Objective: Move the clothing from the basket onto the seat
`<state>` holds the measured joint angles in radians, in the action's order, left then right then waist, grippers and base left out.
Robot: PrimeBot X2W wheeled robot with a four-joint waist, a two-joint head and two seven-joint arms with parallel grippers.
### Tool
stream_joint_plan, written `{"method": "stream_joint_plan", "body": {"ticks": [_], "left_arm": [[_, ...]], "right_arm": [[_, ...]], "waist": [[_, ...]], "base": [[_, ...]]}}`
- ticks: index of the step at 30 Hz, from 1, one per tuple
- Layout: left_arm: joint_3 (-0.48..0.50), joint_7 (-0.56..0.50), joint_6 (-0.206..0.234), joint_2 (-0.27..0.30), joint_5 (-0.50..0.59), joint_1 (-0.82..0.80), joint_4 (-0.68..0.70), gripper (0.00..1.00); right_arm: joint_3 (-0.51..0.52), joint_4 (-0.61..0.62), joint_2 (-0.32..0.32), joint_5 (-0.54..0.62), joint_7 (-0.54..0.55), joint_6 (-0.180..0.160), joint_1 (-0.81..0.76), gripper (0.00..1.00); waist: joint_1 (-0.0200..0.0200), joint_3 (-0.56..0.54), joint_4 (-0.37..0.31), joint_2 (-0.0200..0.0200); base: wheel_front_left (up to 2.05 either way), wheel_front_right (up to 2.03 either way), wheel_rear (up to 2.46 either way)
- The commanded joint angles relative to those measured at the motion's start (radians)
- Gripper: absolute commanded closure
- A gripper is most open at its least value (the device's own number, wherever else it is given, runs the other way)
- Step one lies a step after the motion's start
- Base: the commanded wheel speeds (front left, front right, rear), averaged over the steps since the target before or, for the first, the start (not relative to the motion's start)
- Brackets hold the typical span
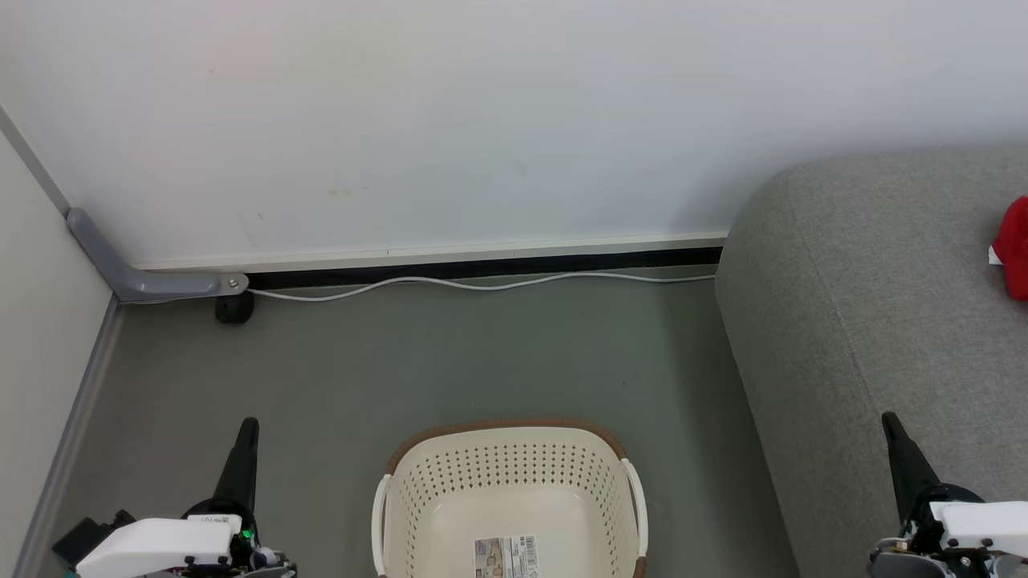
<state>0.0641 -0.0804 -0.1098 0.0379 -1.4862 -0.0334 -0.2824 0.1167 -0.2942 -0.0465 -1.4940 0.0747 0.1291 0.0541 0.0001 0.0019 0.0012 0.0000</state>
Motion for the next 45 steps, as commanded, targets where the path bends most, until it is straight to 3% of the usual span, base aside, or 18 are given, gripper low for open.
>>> {"method": "stream_joint_plan", "body": {"ticks": [1,10,45], "left_arm": [[0.035,-0.008,-0.013,0.012,-0.025,-0.061,0.031,1.0],[0.05,-0.033,-0.021,0.012,-0.122,-0.075,0.037,1.0],[0.05,-0.033,-0.021,0.012,-0.122,-0.075,0.037,1.0]], "right_arm": [[-0.016,0.038,-0.009,-0.027,0.014,0.001,0.049,1.0],[-0.002,0.049,-0.004,-0.114,0.039,0.002,0.054,1.0],[-0.003,0.049,-0.004,-0.114,0.039,0.002,0.054,1.0]], "waist": [[0.0,0.0,0.0,0.0],[-0.0001,0.001,-0.001,0.0],[-0.0001,0.001,-0.001,0.0]], "base": [[0.0,0.0,0.0],[0.0,0.0,0.0],[0.0,0.0,0.0]]}}
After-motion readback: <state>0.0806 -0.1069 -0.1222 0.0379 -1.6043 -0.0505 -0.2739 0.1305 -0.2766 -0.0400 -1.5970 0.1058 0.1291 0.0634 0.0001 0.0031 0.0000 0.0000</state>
